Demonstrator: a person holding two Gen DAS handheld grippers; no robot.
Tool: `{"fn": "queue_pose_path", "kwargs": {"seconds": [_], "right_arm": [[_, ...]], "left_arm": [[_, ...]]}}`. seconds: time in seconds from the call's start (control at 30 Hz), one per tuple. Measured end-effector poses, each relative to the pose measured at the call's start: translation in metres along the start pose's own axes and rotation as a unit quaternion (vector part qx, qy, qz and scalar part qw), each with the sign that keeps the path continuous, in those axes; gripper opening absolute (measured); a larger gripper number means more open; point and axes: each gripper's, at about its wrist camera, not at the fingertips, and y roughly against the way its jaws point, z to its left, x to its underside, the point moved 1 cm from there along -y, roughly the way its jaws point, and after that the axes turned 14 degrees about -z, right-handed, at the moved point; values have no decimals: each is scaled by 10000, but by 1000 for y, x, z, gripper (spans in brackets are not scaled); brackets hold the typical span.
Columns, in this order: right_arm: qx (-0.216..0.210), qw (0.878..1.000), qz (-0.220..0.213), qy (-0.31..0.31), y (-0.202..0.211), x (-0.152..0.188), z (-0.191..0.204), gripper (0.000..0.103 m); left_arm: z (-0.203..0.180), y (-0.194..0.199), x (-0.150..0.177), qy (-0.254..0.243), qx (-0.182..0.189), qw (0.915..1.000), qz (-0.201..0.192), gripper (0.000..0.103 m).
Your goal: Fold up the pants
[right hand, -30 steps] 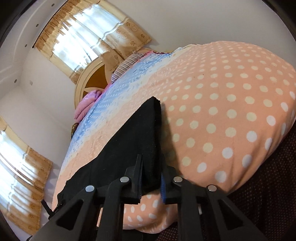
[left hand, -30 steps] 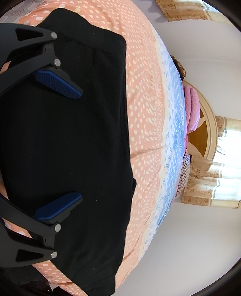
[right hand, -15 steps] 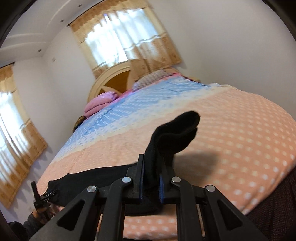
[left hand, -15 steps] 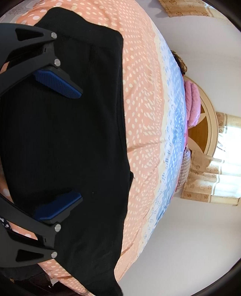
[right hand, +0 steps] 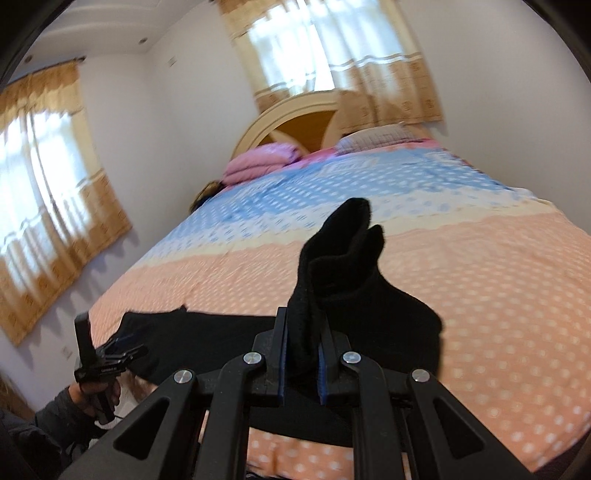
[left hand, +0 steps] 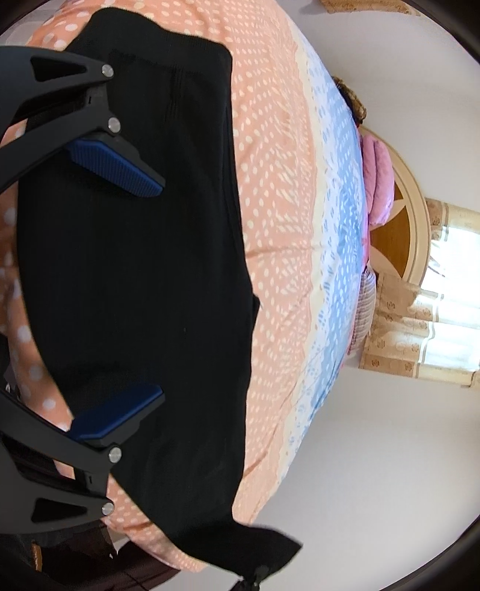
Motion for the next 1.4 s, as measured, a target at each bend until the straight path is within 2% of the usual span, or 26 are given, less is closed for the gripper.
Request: {"fn": "queue_pose_path", "kwargs": {"seconds": [0.27,0.47,0.57,0.6,0.63,0.67,0.7,0.8,0.9,1.07,1.2,1.27,1.4], "right_arm": [[-482,9959,685,352,-62,45,51,12],[-521,9873,1321,708,-103,88,70,12],[-547,9810,1679,807,-113,104,67,17],[-566,9803,1716,802,-113,106,66,24],[-601,9809,1685,758,-109,104,62,30],[-652,9830,1591,638,-102,100,56,44],[-718,9843,1526,514,-95,95,50,51],[-885,9882,1248,123,-71,82,28,51],[-640,9934,950,-41,-53,73,5,52],[-240,9953,799,-486,-47,74,-32,53],[-108,9960,636,-612,-43,71,-47,53],[-80,9960,558,-687,-41,70,-52,53],[36,9958,387,-827,-35,68,-61,54]], "left_arm": [[-22,2,-3,-29,404,9992,61,103],[-47,-5,-8,-135,663,9976,158,103],[-61,-10,-11,-122,812,9964,216,103],[-67,-13,-13,-121,877,9958,233,103],[-73,-15,-14,-140,937,9952,256,103],[-79,-17,-15,-162,989,9946,275,103],[-87,-19,-15,-203,1063,9937,294,103],[-116,-29,-15,-356,1312,9899,401,103],[-143,-41,-13,-460,1563,9852,533,103],[-175,-63,-13,-488,1772,9796,817,102],[-191,-75,-16,-336,1996,9744,983,88],[-198,-80,-17,-317,2055,9728,1018,84],[-206,-93,-15,-208,2068,9712,1169,58]]}}
